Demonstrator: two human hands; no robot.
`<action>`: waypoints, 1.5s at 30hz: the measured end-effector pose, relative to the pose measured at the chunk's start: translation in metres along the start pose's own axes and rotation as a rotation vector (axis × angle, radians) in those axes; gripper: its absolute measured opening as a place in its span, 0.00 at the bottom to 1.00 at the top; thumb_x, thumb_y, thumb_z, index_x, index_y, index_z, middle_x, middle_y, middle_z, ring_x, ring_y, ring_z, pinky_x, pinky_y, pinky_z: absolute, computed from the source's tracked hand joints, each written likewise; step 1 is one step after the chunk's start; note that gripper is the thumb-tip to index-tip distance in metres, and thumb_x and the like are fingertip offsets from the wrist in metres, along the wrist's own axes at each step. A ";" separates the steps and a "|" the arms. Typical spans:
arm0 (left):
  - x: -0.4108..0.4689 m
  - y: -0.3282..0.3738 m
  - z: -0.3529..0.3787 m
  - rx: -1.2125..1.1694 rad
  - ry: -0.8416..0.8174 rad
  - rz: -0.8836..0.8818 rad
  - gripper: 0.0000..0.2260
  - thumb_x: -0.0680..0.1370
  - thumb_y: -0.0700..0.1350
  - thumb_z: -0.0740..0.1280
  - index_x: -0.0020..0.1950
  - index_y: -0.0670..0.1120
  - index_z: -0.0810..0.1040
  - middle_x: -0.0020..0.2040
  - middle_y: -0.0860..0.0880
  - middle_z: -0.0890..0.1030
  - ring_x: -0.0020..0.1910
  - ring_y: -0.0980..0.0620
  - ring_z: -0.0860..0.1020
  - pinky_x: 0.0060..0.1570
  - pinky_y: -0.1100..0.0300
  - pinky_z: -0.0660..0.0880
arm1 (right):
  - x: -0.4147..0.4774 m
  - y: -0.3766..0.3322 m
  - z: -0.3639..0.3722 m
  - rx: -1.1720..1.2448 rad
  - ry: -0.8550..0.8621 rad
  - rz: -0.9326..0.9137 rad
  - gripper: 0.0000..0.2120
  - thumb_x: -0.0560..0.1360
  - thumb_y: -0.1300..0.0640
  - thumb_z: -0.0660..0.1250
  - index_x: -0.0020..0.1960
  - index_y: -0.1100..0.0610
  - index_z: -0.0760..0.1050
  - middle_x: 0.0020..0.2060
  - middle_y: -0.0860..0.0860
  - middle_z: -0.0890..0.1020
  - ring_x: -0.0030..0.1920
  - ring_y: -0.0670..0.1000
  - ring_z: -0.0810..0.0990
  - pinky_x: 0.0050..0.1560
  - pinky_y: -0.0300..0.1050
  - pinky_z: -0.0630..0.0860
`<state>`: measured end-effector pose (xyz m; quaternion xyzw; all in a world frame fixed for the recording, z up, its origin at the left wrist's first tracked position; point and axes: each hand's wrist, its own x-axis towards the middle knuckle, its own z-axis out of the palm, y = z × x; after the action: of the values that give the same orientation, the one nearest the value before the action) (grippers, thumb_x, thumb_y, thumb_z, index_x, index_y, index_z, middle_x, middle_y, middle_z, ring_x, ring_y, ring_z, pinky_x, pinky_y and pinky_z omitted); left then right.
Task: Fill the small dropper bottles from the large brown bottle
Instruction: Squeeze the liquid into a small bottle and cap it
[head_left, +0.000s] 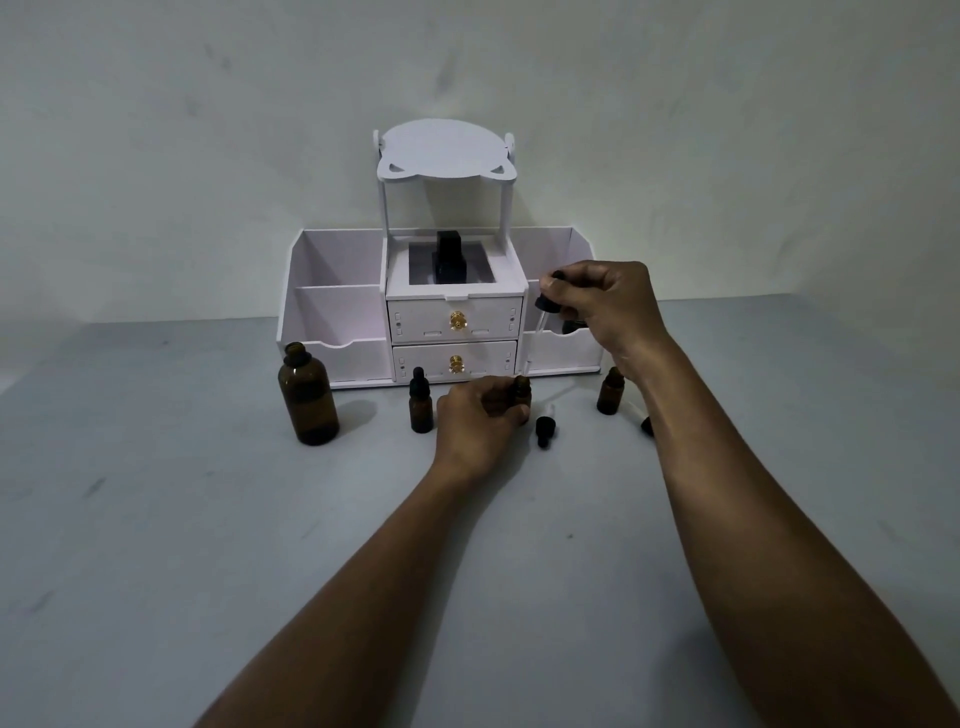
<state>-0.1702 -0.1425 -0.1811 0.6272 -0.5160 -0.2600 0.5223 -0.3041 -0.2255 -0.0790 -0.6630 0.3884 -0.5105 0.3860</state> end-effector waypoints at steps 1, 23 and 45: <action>0.000 0.000 0.000 0.000 -0.001 0.001 0.16 0.75 0.38 0.74 0.63 0.44 0.82 0.51 0.53 0.84 0.46 0.65 0.80 0.45 0.81 0.71 | 0.000 0.001 0.001 -0.013 -0.002 -0.004 0.01 0.73 0.60 0.75 0.44 0.55 0.85 0.37 0.52 0.87 0.42 0.52 0.88 0.44 0.46 0.82; -0.003 0.001 0.000 0.011 -0.004 -0.012 0.16 0.76 0.39 0.73 0.64 0.45 0.82 0.54 0.53 0.85 0.45 0.67 0.79 0.44 0.81 0.71 | -0.003 -0.001 0.005 -0.116 0.022 -0.083 0.04 0.72 0.61 0.77 0.45 0.61 0.86 0.36 0.51 0.86 0.36 0.46 0.86 0.37 0.37 0.79; -0.064 0.004 -0.123 0.054 0.344 0.383 0.18 0.76 0.38 0.73 0.63 0.51 0.78 0.50 0.52 0.83 0.44 0.58 0.82 0.40 0.71 0.78 | -0.025 -0.069 0.034 0.164 0.036 -0.238 0.03 0.73 0.58 0.76 0.47 0.55 0.85 0.37 0.48 0.87 0.42 0.50 0.87 0.44 0.42 0.83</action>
<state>-0.0863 -0.0356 -0.1514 0.5669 -0.5357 -0.0322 0.6251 -0.2668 -0.1710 -0.0321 -0.6614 0.2708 -0.5946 0.3684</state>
